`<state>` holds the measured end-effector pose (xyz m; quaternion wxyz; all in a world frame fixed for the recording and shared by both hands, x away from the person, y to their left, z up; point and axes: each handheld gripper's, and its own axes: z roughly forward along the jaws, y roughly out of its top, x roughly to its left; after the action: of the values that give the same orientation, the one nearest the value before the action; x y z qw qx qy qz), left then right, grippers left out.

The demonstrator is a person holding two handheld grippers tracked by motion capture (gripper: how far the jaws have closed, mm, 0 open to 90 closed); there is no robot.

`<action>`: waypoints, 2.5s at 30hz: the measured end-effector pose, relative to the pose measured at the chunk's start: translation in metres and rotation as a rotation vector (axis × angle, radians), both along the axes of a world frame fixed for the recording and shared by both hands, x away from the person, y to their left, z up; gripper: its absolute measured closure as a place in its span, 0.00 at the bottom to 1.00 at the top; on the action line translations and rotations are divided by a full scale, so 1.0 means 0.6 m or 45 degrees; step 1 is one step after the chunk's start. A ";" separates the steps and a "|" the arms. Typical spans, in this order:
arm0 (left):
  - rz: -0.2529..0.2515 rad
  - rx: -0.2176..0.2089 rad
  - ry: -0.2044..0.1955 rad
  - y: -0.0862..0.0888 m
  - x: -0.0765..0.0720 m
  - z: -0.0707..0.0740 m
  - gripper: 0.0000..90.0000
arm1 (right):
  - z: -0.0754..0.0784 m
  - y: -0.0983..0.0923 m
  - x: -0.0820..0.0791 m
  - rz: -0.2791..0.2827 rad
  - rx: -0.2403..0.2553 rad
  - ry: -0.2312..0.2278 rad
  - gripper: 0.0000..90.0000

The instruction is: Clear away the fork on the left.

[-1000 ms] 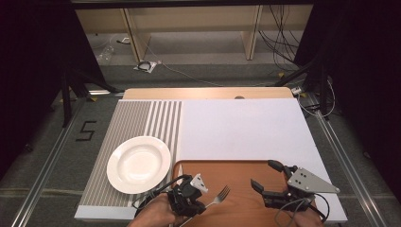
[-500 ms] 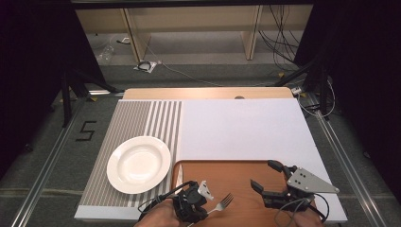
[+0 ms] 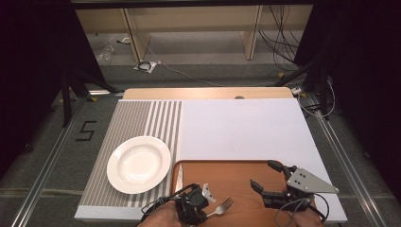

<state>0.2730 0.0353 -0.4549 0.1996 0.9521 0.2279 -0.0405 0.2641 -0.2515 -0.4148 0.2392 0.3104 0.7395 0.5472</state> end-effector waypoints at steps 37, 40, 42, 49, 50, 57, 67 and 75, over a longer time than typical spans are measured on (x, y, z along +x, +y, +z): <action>-0.054 -0.110 -0.131 -0.021 -0.018 -0.010 0.99 | 0.000 0.001 -0.001 0.007 -0.012 0.002 0.20; -0.053 -0.113 -0.126 -0.020 -0.017 -0.014 0.99 | 0.000 0.001 -0.001 0.007 -0.011 0.002 0.20; -0.041 -0.111 -0.136 -0.020 -0.016 -0.014 0.99 | 0.000 0.001 -0.001 0.007 -0.011 0.001 0.20; -0.023 -0.102 -0.150 -0.015 -0.010 -0.014 0.99 | 0.000 0.001 -0.001 0.008 -0.009 0.002 0.20; -0.016 -0.103 -0.151 -0.014 -0.009 -0.014 0.99 | 0.000 0.001 -0.001 0.008 -0.012 0.001 0.20; 0.019 -0.103 -0.172 -0.006 0.000 -0.013 0.99 | 0.000 0.001 -0.001 0.007 -0.006 0.000 0.20; 0.074 -0.071 -0.218 0.005 0.012 -0.012 0.99 | 0.000 0.001 -0.001 0.006 -0.004 -0.002 0.20; 0.112 -0.061 -0.233 0.015 0.022 -0.012 0.99 | 0.000 0.001 -0.001 0.005 -0.007 0.001 0.20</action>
<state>0.2862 0.0445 -0.4621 0.2440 0.9359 0.2491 0.0501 0.2635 -0.2510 -0.4147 0.2387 0.3084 0.7418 0.5456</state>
